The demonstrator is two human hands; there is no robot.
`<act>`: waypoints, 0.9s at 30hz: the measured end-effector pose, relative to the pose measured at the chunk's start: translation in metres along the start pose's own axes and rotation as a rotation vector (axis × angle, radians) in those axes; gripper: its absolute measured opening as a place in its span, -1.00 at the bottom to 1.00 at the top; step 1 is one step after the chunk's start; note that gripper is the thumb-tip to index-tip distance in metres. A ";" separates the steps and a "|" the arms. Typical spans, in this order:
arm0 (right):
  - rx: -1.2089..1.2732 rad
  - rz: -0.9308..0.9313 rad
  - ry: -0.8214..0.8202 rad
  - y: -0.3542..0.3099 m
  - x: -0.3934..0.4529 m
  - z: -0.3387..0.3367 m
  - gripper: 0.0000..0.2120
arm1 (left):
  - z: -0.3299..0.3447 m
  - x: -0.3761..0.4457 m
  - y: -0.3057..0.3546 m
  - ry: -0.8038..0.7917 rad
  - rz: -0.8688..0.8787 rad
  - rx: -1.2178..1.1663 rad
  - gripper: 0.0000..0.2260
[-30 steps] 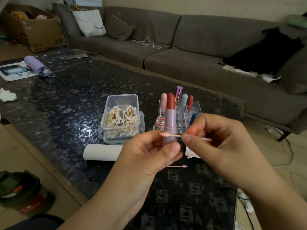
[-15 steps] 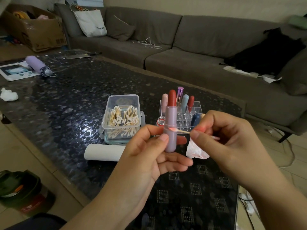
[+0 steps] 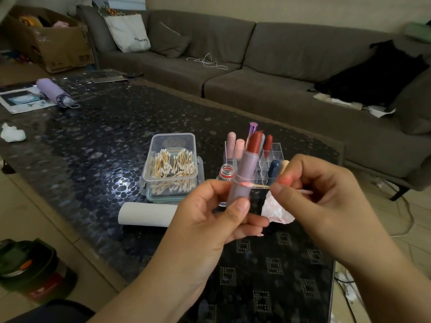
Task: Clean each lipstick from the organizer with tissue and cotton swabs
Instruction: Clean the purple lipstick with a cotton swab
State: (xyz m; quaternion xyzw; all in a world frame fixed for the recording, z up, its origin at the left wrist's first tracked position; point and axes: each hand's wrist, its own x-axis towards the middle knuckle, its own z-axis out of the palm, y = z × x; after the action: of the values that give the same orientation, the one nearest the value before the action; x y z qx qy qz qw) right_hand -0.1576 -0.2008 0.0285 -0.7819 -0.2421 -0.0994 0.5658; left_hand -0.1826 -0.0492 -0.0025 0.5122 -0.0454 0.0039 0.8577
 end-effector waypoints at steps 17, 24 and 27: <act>0.031 -0.006 -0.050 0.001 -0.001 0.010 -0.88 | 0.001 -0.002 -0.002 -0.023 -0.020 -0.008 -0.70; -0.015 -0.007 -0.056 0.005 -0.001 0.007 -0.85 | -0.001 -0.001 -0.010 -0.058 -0.083 -0.125 -0.87; -0.041 0.004 -0.042 0.006 -0.001 0.006 -0.90 | -0.001 0.003 -0.010 -0.035 -0.104 -0.269 -0.79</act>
State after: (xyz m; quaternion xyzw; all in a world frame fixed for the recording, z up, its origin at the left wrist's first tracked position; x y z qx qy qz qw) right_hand -0.1567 -0.1965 0.0211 -0.7958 -0.2504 -0.0869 0.5445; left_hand -0.1787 -0.0531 -0.0117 0.3941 -0.0337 -0.0553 0.9168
